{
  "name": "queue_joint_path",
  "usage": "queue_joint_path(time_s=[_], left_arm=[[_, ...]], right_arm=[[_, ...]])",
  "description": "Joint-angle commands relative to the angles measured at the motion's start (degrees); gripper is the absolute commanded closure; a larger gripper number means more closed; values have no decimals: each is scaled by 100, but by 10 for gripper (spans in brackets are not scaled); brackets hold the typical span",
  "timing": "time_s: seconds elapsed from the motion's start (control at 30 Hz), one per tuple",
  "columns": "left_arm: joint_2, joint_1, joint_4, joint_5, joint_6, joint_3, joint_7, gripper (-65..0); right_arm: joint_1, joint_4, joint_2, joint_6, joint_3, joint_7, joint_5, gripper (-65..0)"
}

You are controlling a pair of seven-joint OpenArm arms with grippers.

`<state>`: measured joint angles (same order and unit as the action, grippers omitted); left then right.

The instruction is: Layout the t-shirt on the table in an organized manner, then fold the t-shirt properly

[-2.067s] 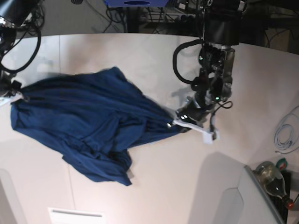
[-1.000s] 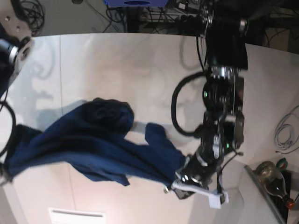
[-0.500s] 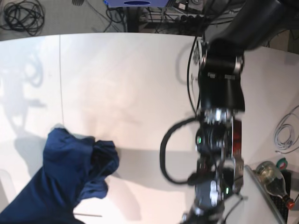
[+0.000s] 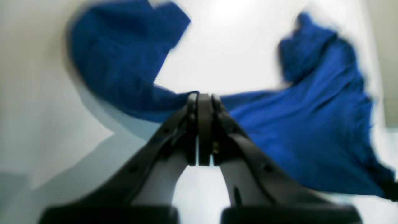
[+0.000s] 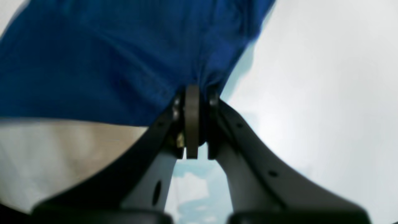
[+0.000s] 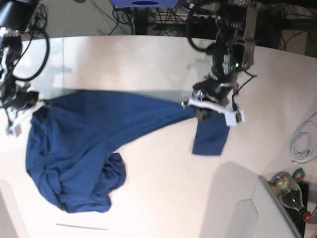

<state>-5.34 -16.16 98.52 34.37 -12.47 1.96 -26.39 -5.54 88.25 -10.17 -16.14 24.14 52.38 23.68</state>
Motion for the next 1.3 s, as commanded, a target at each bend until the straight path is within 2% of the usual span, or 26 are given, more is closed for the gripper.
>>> queue_joint_path(time_s=[0.0, 0.17, 0.4, 0.47, 0.57, 0.67, 0.87, 1.03, 1.13, 1.27], left_arm=[[-33, -138, 113, 14, 29, -15, 147, 0], [-103, -700, 95, 5, 29, -15, 147, 0], [-164, -806, 95, 5, 29, -7, 129, 0], [-156, -806, 104, 5, 29, -7, 103, 0], [-173, -788, 95, 5, 29, 231, 121, 0], [-182, -770, 95, 5, 21, 486, 121, 0], [-182, -762, 104, 5, 3, 644, 121, 0], [-182, -806, 139, 5, 3, 591, 121, 0], [-182, -858, 174, 5, 3, 582, 121, 0], [-200, -955, 526, 5, 3, 565, 129, -188]], right_arm=[[-57, 94, -121, -8, 43, -161, 45, -2], [-532, -196, -130, -8, 69, -504, 45, -2], [-611, -1172, -95, 19, 263, -627, 45, -23], [-611, -1198, -16, 19, 518, -627, 45, -87], [-664, -926, 11, 19, 843, -618, 54, -263], [-795, -354, 28, 19, 1124, -636, 71, -384], [-857, 613, 195, 19, 1247, -935, 36, -389], [-347, 446, 178, 19, 1230, -979, -34, -389], [268, -99, -33, 19, 773, -1137, -579, -390], [1174, -1480, -262, 19, 69, -1893, -1335, -390]])
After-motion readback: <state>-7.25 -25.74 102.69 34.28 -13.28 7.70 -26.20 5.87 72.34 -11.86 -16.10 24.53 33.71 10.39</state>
